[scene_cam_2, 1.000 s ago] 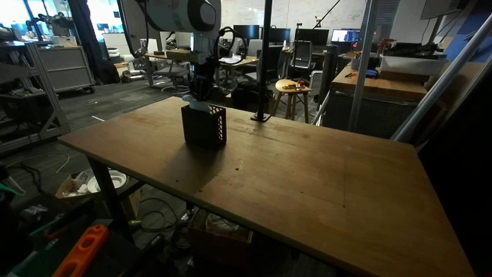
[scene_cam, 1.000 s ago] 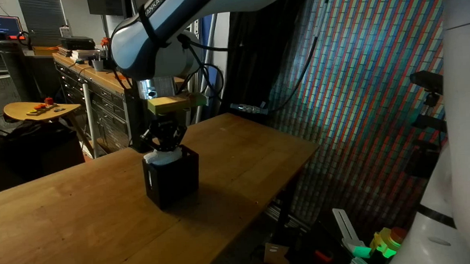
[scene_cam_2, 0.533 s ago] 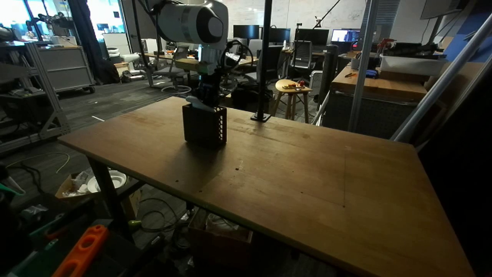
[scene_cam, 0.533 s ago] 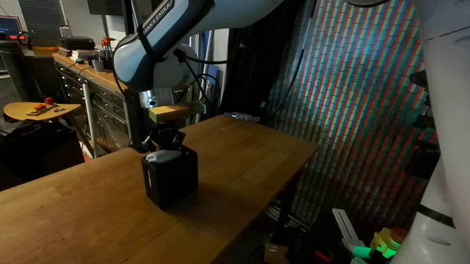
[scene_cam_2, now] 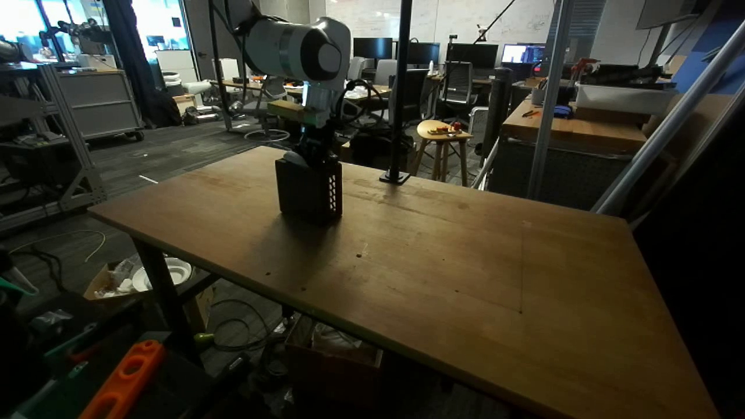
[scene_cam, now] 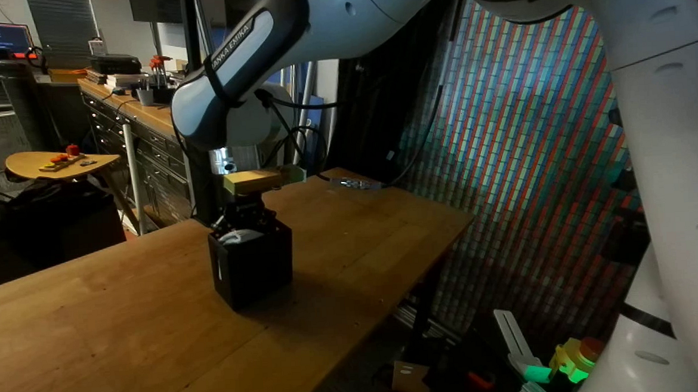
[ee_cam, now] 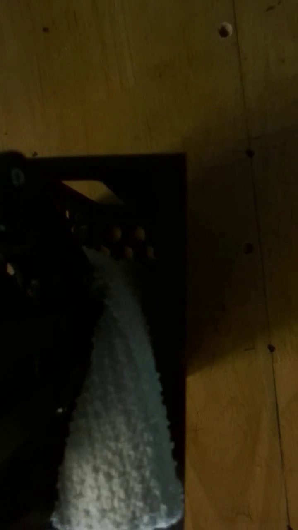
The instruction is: Pick up the towel from the table and put it in the small black basket.
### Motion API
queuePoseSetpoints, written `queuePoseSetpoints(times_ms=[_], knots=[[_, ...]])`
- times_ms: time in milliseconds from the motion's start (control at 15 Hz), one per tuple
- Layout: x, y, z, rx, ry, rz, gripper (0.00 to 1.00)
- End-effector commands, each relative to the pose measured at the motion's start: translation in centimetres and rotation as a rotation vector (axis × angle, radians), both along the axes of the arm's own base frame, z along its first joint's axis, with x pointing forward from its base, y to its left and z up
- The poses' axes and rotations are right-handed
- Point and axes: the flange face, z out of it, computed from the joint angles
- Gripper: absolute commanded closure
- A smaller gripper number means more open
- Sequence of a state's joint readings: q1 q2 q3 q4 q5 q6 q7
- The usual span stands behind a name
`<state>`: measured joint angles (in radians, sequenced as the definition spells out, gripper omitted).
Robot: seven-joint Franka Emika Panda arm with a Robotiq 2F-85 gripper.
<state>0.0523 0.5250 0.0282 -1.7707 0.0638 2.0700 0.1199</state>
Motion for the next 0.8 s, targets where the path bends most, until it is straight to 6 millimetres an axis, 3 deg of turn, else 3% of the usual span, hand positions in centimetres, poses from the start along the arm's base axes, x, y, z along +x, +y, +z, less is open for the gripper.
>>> queuePoseSetpoints(times_ms=[0,333,733], knots=[[0.6,0.4,-0.6,0.038,-0.003,0.01,1.0],[0.5,0.1,1.5,0.0,-0.017,0.019,1.0],[1.0,-0.4,6.2,-0.064,-0.091,0.04,1.0]])
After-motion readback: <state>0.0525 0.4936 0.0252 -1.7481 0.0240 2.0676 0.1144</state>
